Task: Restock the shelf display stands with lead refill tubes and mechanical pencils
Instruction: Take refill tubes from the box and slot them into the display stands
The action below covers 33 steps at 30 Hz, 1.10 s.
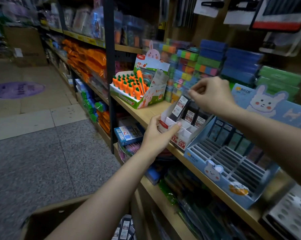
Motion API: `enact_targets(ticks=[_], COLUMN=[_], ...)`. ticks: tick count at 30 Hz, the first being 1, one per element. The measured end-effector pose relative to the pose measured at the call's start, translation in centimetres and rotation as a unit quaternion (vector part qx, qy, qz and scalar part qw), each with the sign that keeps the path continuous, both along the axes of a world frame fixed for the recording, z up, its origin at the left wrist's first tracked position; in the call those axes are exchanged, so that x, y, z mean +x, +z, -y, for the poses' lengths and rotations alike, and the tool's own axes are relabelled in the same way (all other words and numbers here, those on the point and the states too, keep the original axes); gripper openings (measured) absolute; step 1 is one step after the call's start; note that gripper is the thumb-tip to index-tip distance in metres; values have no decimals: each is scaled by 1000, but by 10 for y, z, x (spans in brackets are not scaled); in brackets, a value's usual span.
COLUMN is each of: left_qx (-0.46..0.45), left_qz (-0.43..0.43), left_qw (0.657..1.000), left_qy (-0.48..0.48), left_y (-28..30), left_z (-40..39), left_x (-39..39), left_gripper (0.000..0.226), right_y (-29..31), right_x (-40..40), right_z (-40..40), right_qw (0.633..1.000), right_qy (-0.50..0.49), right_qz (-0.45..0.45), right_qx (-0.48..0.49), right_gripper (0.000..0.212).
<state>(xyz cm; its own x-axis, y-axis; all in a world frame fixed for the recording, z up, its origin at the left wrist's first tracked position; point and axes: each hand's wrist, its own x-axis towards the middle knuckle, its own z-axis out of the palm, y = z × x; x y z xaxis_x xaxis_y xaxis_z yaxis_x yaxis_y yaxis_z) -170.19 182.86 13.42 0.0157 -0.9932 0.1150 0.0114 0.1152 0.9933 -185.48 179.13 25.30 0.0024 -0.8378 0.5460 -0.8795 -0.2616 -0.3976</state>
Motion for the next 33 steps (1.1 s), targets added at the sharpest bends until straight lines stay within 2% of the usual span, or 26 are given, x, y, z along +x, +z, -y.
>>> enact_targets(ticks=[4, 10, 13, 14, 15, 18, 21, 24, 26, 28, 31, 33], left_qx=[10, 18, -10, -23, -45, -101, -33, 131, 261, 348, 393, 406], left_qz=[0, 7, 29, 36, 40, 50, 74, 114, 100, 88, 108, 116], left_qw=[1000, 1000, 999, 999, 998, 992, 991, 962, 925, 897, 882, 876], left_qy=[2, -5, -16, -8, 7, 58, 105, 209, 256, 258, 238, 234], left_y=[1, 4, 3, 2, 0, -29, -92, -179, -229, -269, -305, -320], left_z=[0, -2, -10, -16, -25, -60, -107, -156, -184, -206, -227, -233], left_x=[0, 1, 4, 8, 13, 41, 83, 121, 138, 150, 157, 160], left_gripper=[52, 55, 72, 76, 71, 32, 20, 20, 17, 18, 25, 30], right_y=[-11, -14, -8, -7, -8, -35, -99, -190, -250, -301, -358, -384], right_x=[13, 19, 21, 24, 28, 62, 109, 144, 151, 150, 145, 147], right_z=[1, -2, -12, -18, -27, -72, -122, -162, -181, -194, -200, -200], right_qw=[998, 983, 978, 980, 984, 988, 975, 939, 898, 863, 837, 823], right_qy=[-1, -54, -50, -33, -4, 120, 221, 254, 217, 152, 79, 71], right_qz=[-54, -173, -203, -193, -166, -45, 17, 15, 41, 53, 51, 56], right_qx=[10, -13, -22, -37, -58, -88, 13, 230, 380, 478, 539, 561], right_gripper=[16, 20, 29, 31, 31, 19, 11, 14, 18, 20, 23, 32])
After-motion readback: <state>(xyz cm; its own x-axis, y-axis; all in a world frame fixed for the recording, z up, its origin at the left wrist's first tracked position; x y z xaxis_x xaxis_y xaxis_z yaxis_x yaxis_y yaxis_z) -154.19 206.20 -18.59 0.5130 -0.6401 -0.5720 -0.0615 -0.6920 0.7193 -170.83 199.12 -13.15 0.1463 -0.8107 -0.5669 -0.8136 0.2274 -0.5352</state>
